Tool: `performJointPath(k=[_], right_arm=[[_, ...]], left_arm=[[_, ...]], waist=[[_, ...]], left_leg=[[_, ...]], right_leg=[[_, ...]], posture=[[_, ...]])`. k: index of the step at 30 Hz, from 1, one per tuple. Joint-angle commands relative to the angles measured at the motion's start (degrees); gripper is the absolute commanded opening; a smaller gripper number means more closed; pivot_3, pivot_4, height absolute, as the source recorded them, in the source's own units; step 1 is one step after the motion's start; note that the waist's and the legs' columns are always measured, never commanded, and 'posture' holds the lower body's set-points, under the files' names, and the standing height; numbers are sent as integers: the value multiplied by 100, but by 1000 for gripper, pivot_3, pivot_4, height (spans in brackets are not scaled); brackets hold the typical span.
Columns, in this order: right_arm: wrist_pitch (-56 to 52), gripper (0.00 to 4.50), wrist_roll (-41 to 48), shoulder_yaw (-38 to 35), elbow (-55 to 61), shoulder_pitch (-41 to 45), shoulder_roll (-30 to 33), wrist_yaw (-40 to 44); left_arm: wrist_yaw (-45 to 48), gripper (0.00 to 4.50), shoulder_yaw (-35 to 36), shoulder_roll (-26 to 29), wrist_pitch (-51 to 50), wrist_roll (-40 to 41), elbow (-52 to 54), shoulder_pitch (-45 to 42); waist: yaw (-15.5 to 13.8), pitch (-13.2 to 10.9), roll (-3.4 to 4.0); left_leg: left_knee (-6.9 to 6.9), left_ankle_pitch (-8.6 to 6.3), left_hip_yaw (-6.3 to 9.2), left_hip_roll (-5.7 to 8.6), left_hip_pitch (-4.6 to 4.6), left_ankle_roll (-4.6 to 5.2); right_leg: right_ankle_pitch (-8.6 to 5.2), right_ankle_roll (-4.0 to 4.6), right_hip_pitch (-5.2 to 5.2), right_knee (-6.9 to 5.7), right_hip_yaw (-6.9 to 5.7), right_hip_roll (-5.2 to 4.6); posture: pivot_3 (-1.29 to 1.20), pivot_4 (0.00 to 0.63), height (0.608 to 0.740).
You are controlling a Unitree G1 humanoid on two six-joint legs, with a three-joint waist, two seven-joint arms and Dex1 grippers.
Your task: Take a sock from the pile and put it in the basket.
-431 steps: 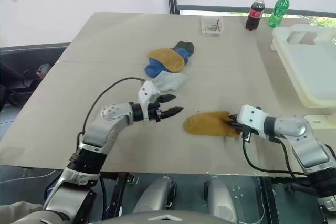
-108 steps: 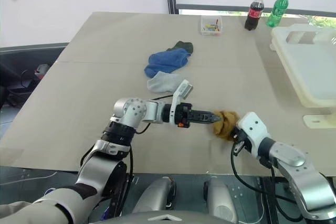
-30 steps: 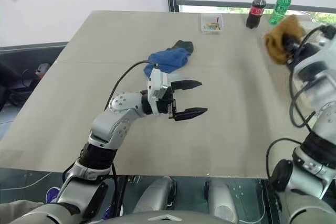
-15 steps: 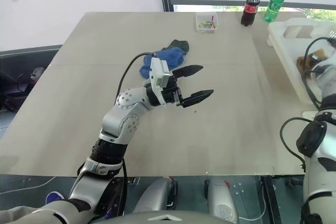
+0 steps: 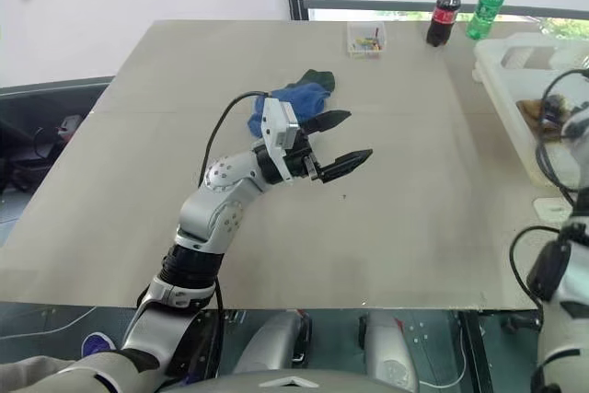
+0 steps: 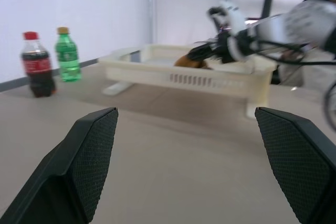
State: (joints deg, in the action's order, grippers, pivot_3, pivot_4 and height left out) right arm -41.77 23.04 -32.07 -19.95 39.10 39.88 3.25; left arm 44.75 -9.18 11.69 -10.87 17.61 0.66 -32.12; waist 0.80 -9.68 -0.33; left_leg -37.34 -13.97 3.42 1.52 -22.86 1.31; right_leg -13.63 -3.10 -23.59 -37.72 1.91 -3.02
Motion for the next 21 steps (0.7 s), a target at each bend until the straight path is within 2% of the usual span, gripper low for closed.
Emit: performJointPath(k=[1, 2, 5, 7, 9, 12, 18, 21], right_arm=[[-206, 4417, 818, -116, 2719, -852, -321, 448], [-119, 4417, 991, -78, 3240, -1096, -454, 605], [-355, 4417, 1077, 858, 5120, -2496, -212, 1261], [-225, 4417, 845, 1429, 5775, -3203, 54, 1601], [-63, 4417, 755, 1649, 6076, -3751, 130, 1814], [322, 4417, 553, 1620, 6313, -4697, 234, 2251], [1093, 4417, 390, 755, 6275, -6192, 272, 3128], [1409, 4417, 305, 563, 6167, -6590, 270, 3462]], left_arm=[[-33, 4500, 216, -45, 844, -152, -359, -70], [3, 4500, 254, -14, 933, -146, -446, -75], [426, 4500, 402, 449, 961, -25, -483, 18], [658, 4500, 542, 759, 800, 147, -416, 167], [857, 4500, 700, 1064, 586, 347, -289, 349], [1096, 4500, 1026, 1641, 239, 603, 27, 761], [1604, 4500, 1780, 2746, -181, 1009, 582, 1949], [1675, 4500, 2075, 3067, -326, 1155, 757, 2418]], waist=[[0, 0, 1], [2, 1, 1], [19, 1, 1], [22, 1, 1], [15, 1, 0], [4, -1, -2], [-8, -2, -8], [-2, -3, -10]], left_leg=[[-2, 0, 5, -1, 1, 0], [-3, 0, 7, -1, 3, 0], [-6, -1, 12, -11, 7, 0], [-6, -1, 15, -12, 9, 0], [-8, -1, 13, -12, 11, 0], [-13, -1, 14, -10, 7, 0], [-13, -2, 17, -15, 9, -1], [-10, -2, 14, -24, 16, -1]], right_leg=[[0, 0, 0, -2, 1, 0], [0, -1, 0, -3, 1, 1], [0, -1, 0, -10, 1, 14], [-1, -1, 1, -10, -3, 17], [-1, -1, 2, -9, -1, 15], [-2, -3, 3, -4, -2, 11], [-3, -3, 6, 2, -7, 8], [-5, -2, 7, 3, -7, 9]], posture=[[0, 150, 740], [0, 150, 740], [0, 150, 740], [0, 150, 740], [0, 150, 740], [0, 150, 740], [0, 150, 740], [0, 150, 740]])
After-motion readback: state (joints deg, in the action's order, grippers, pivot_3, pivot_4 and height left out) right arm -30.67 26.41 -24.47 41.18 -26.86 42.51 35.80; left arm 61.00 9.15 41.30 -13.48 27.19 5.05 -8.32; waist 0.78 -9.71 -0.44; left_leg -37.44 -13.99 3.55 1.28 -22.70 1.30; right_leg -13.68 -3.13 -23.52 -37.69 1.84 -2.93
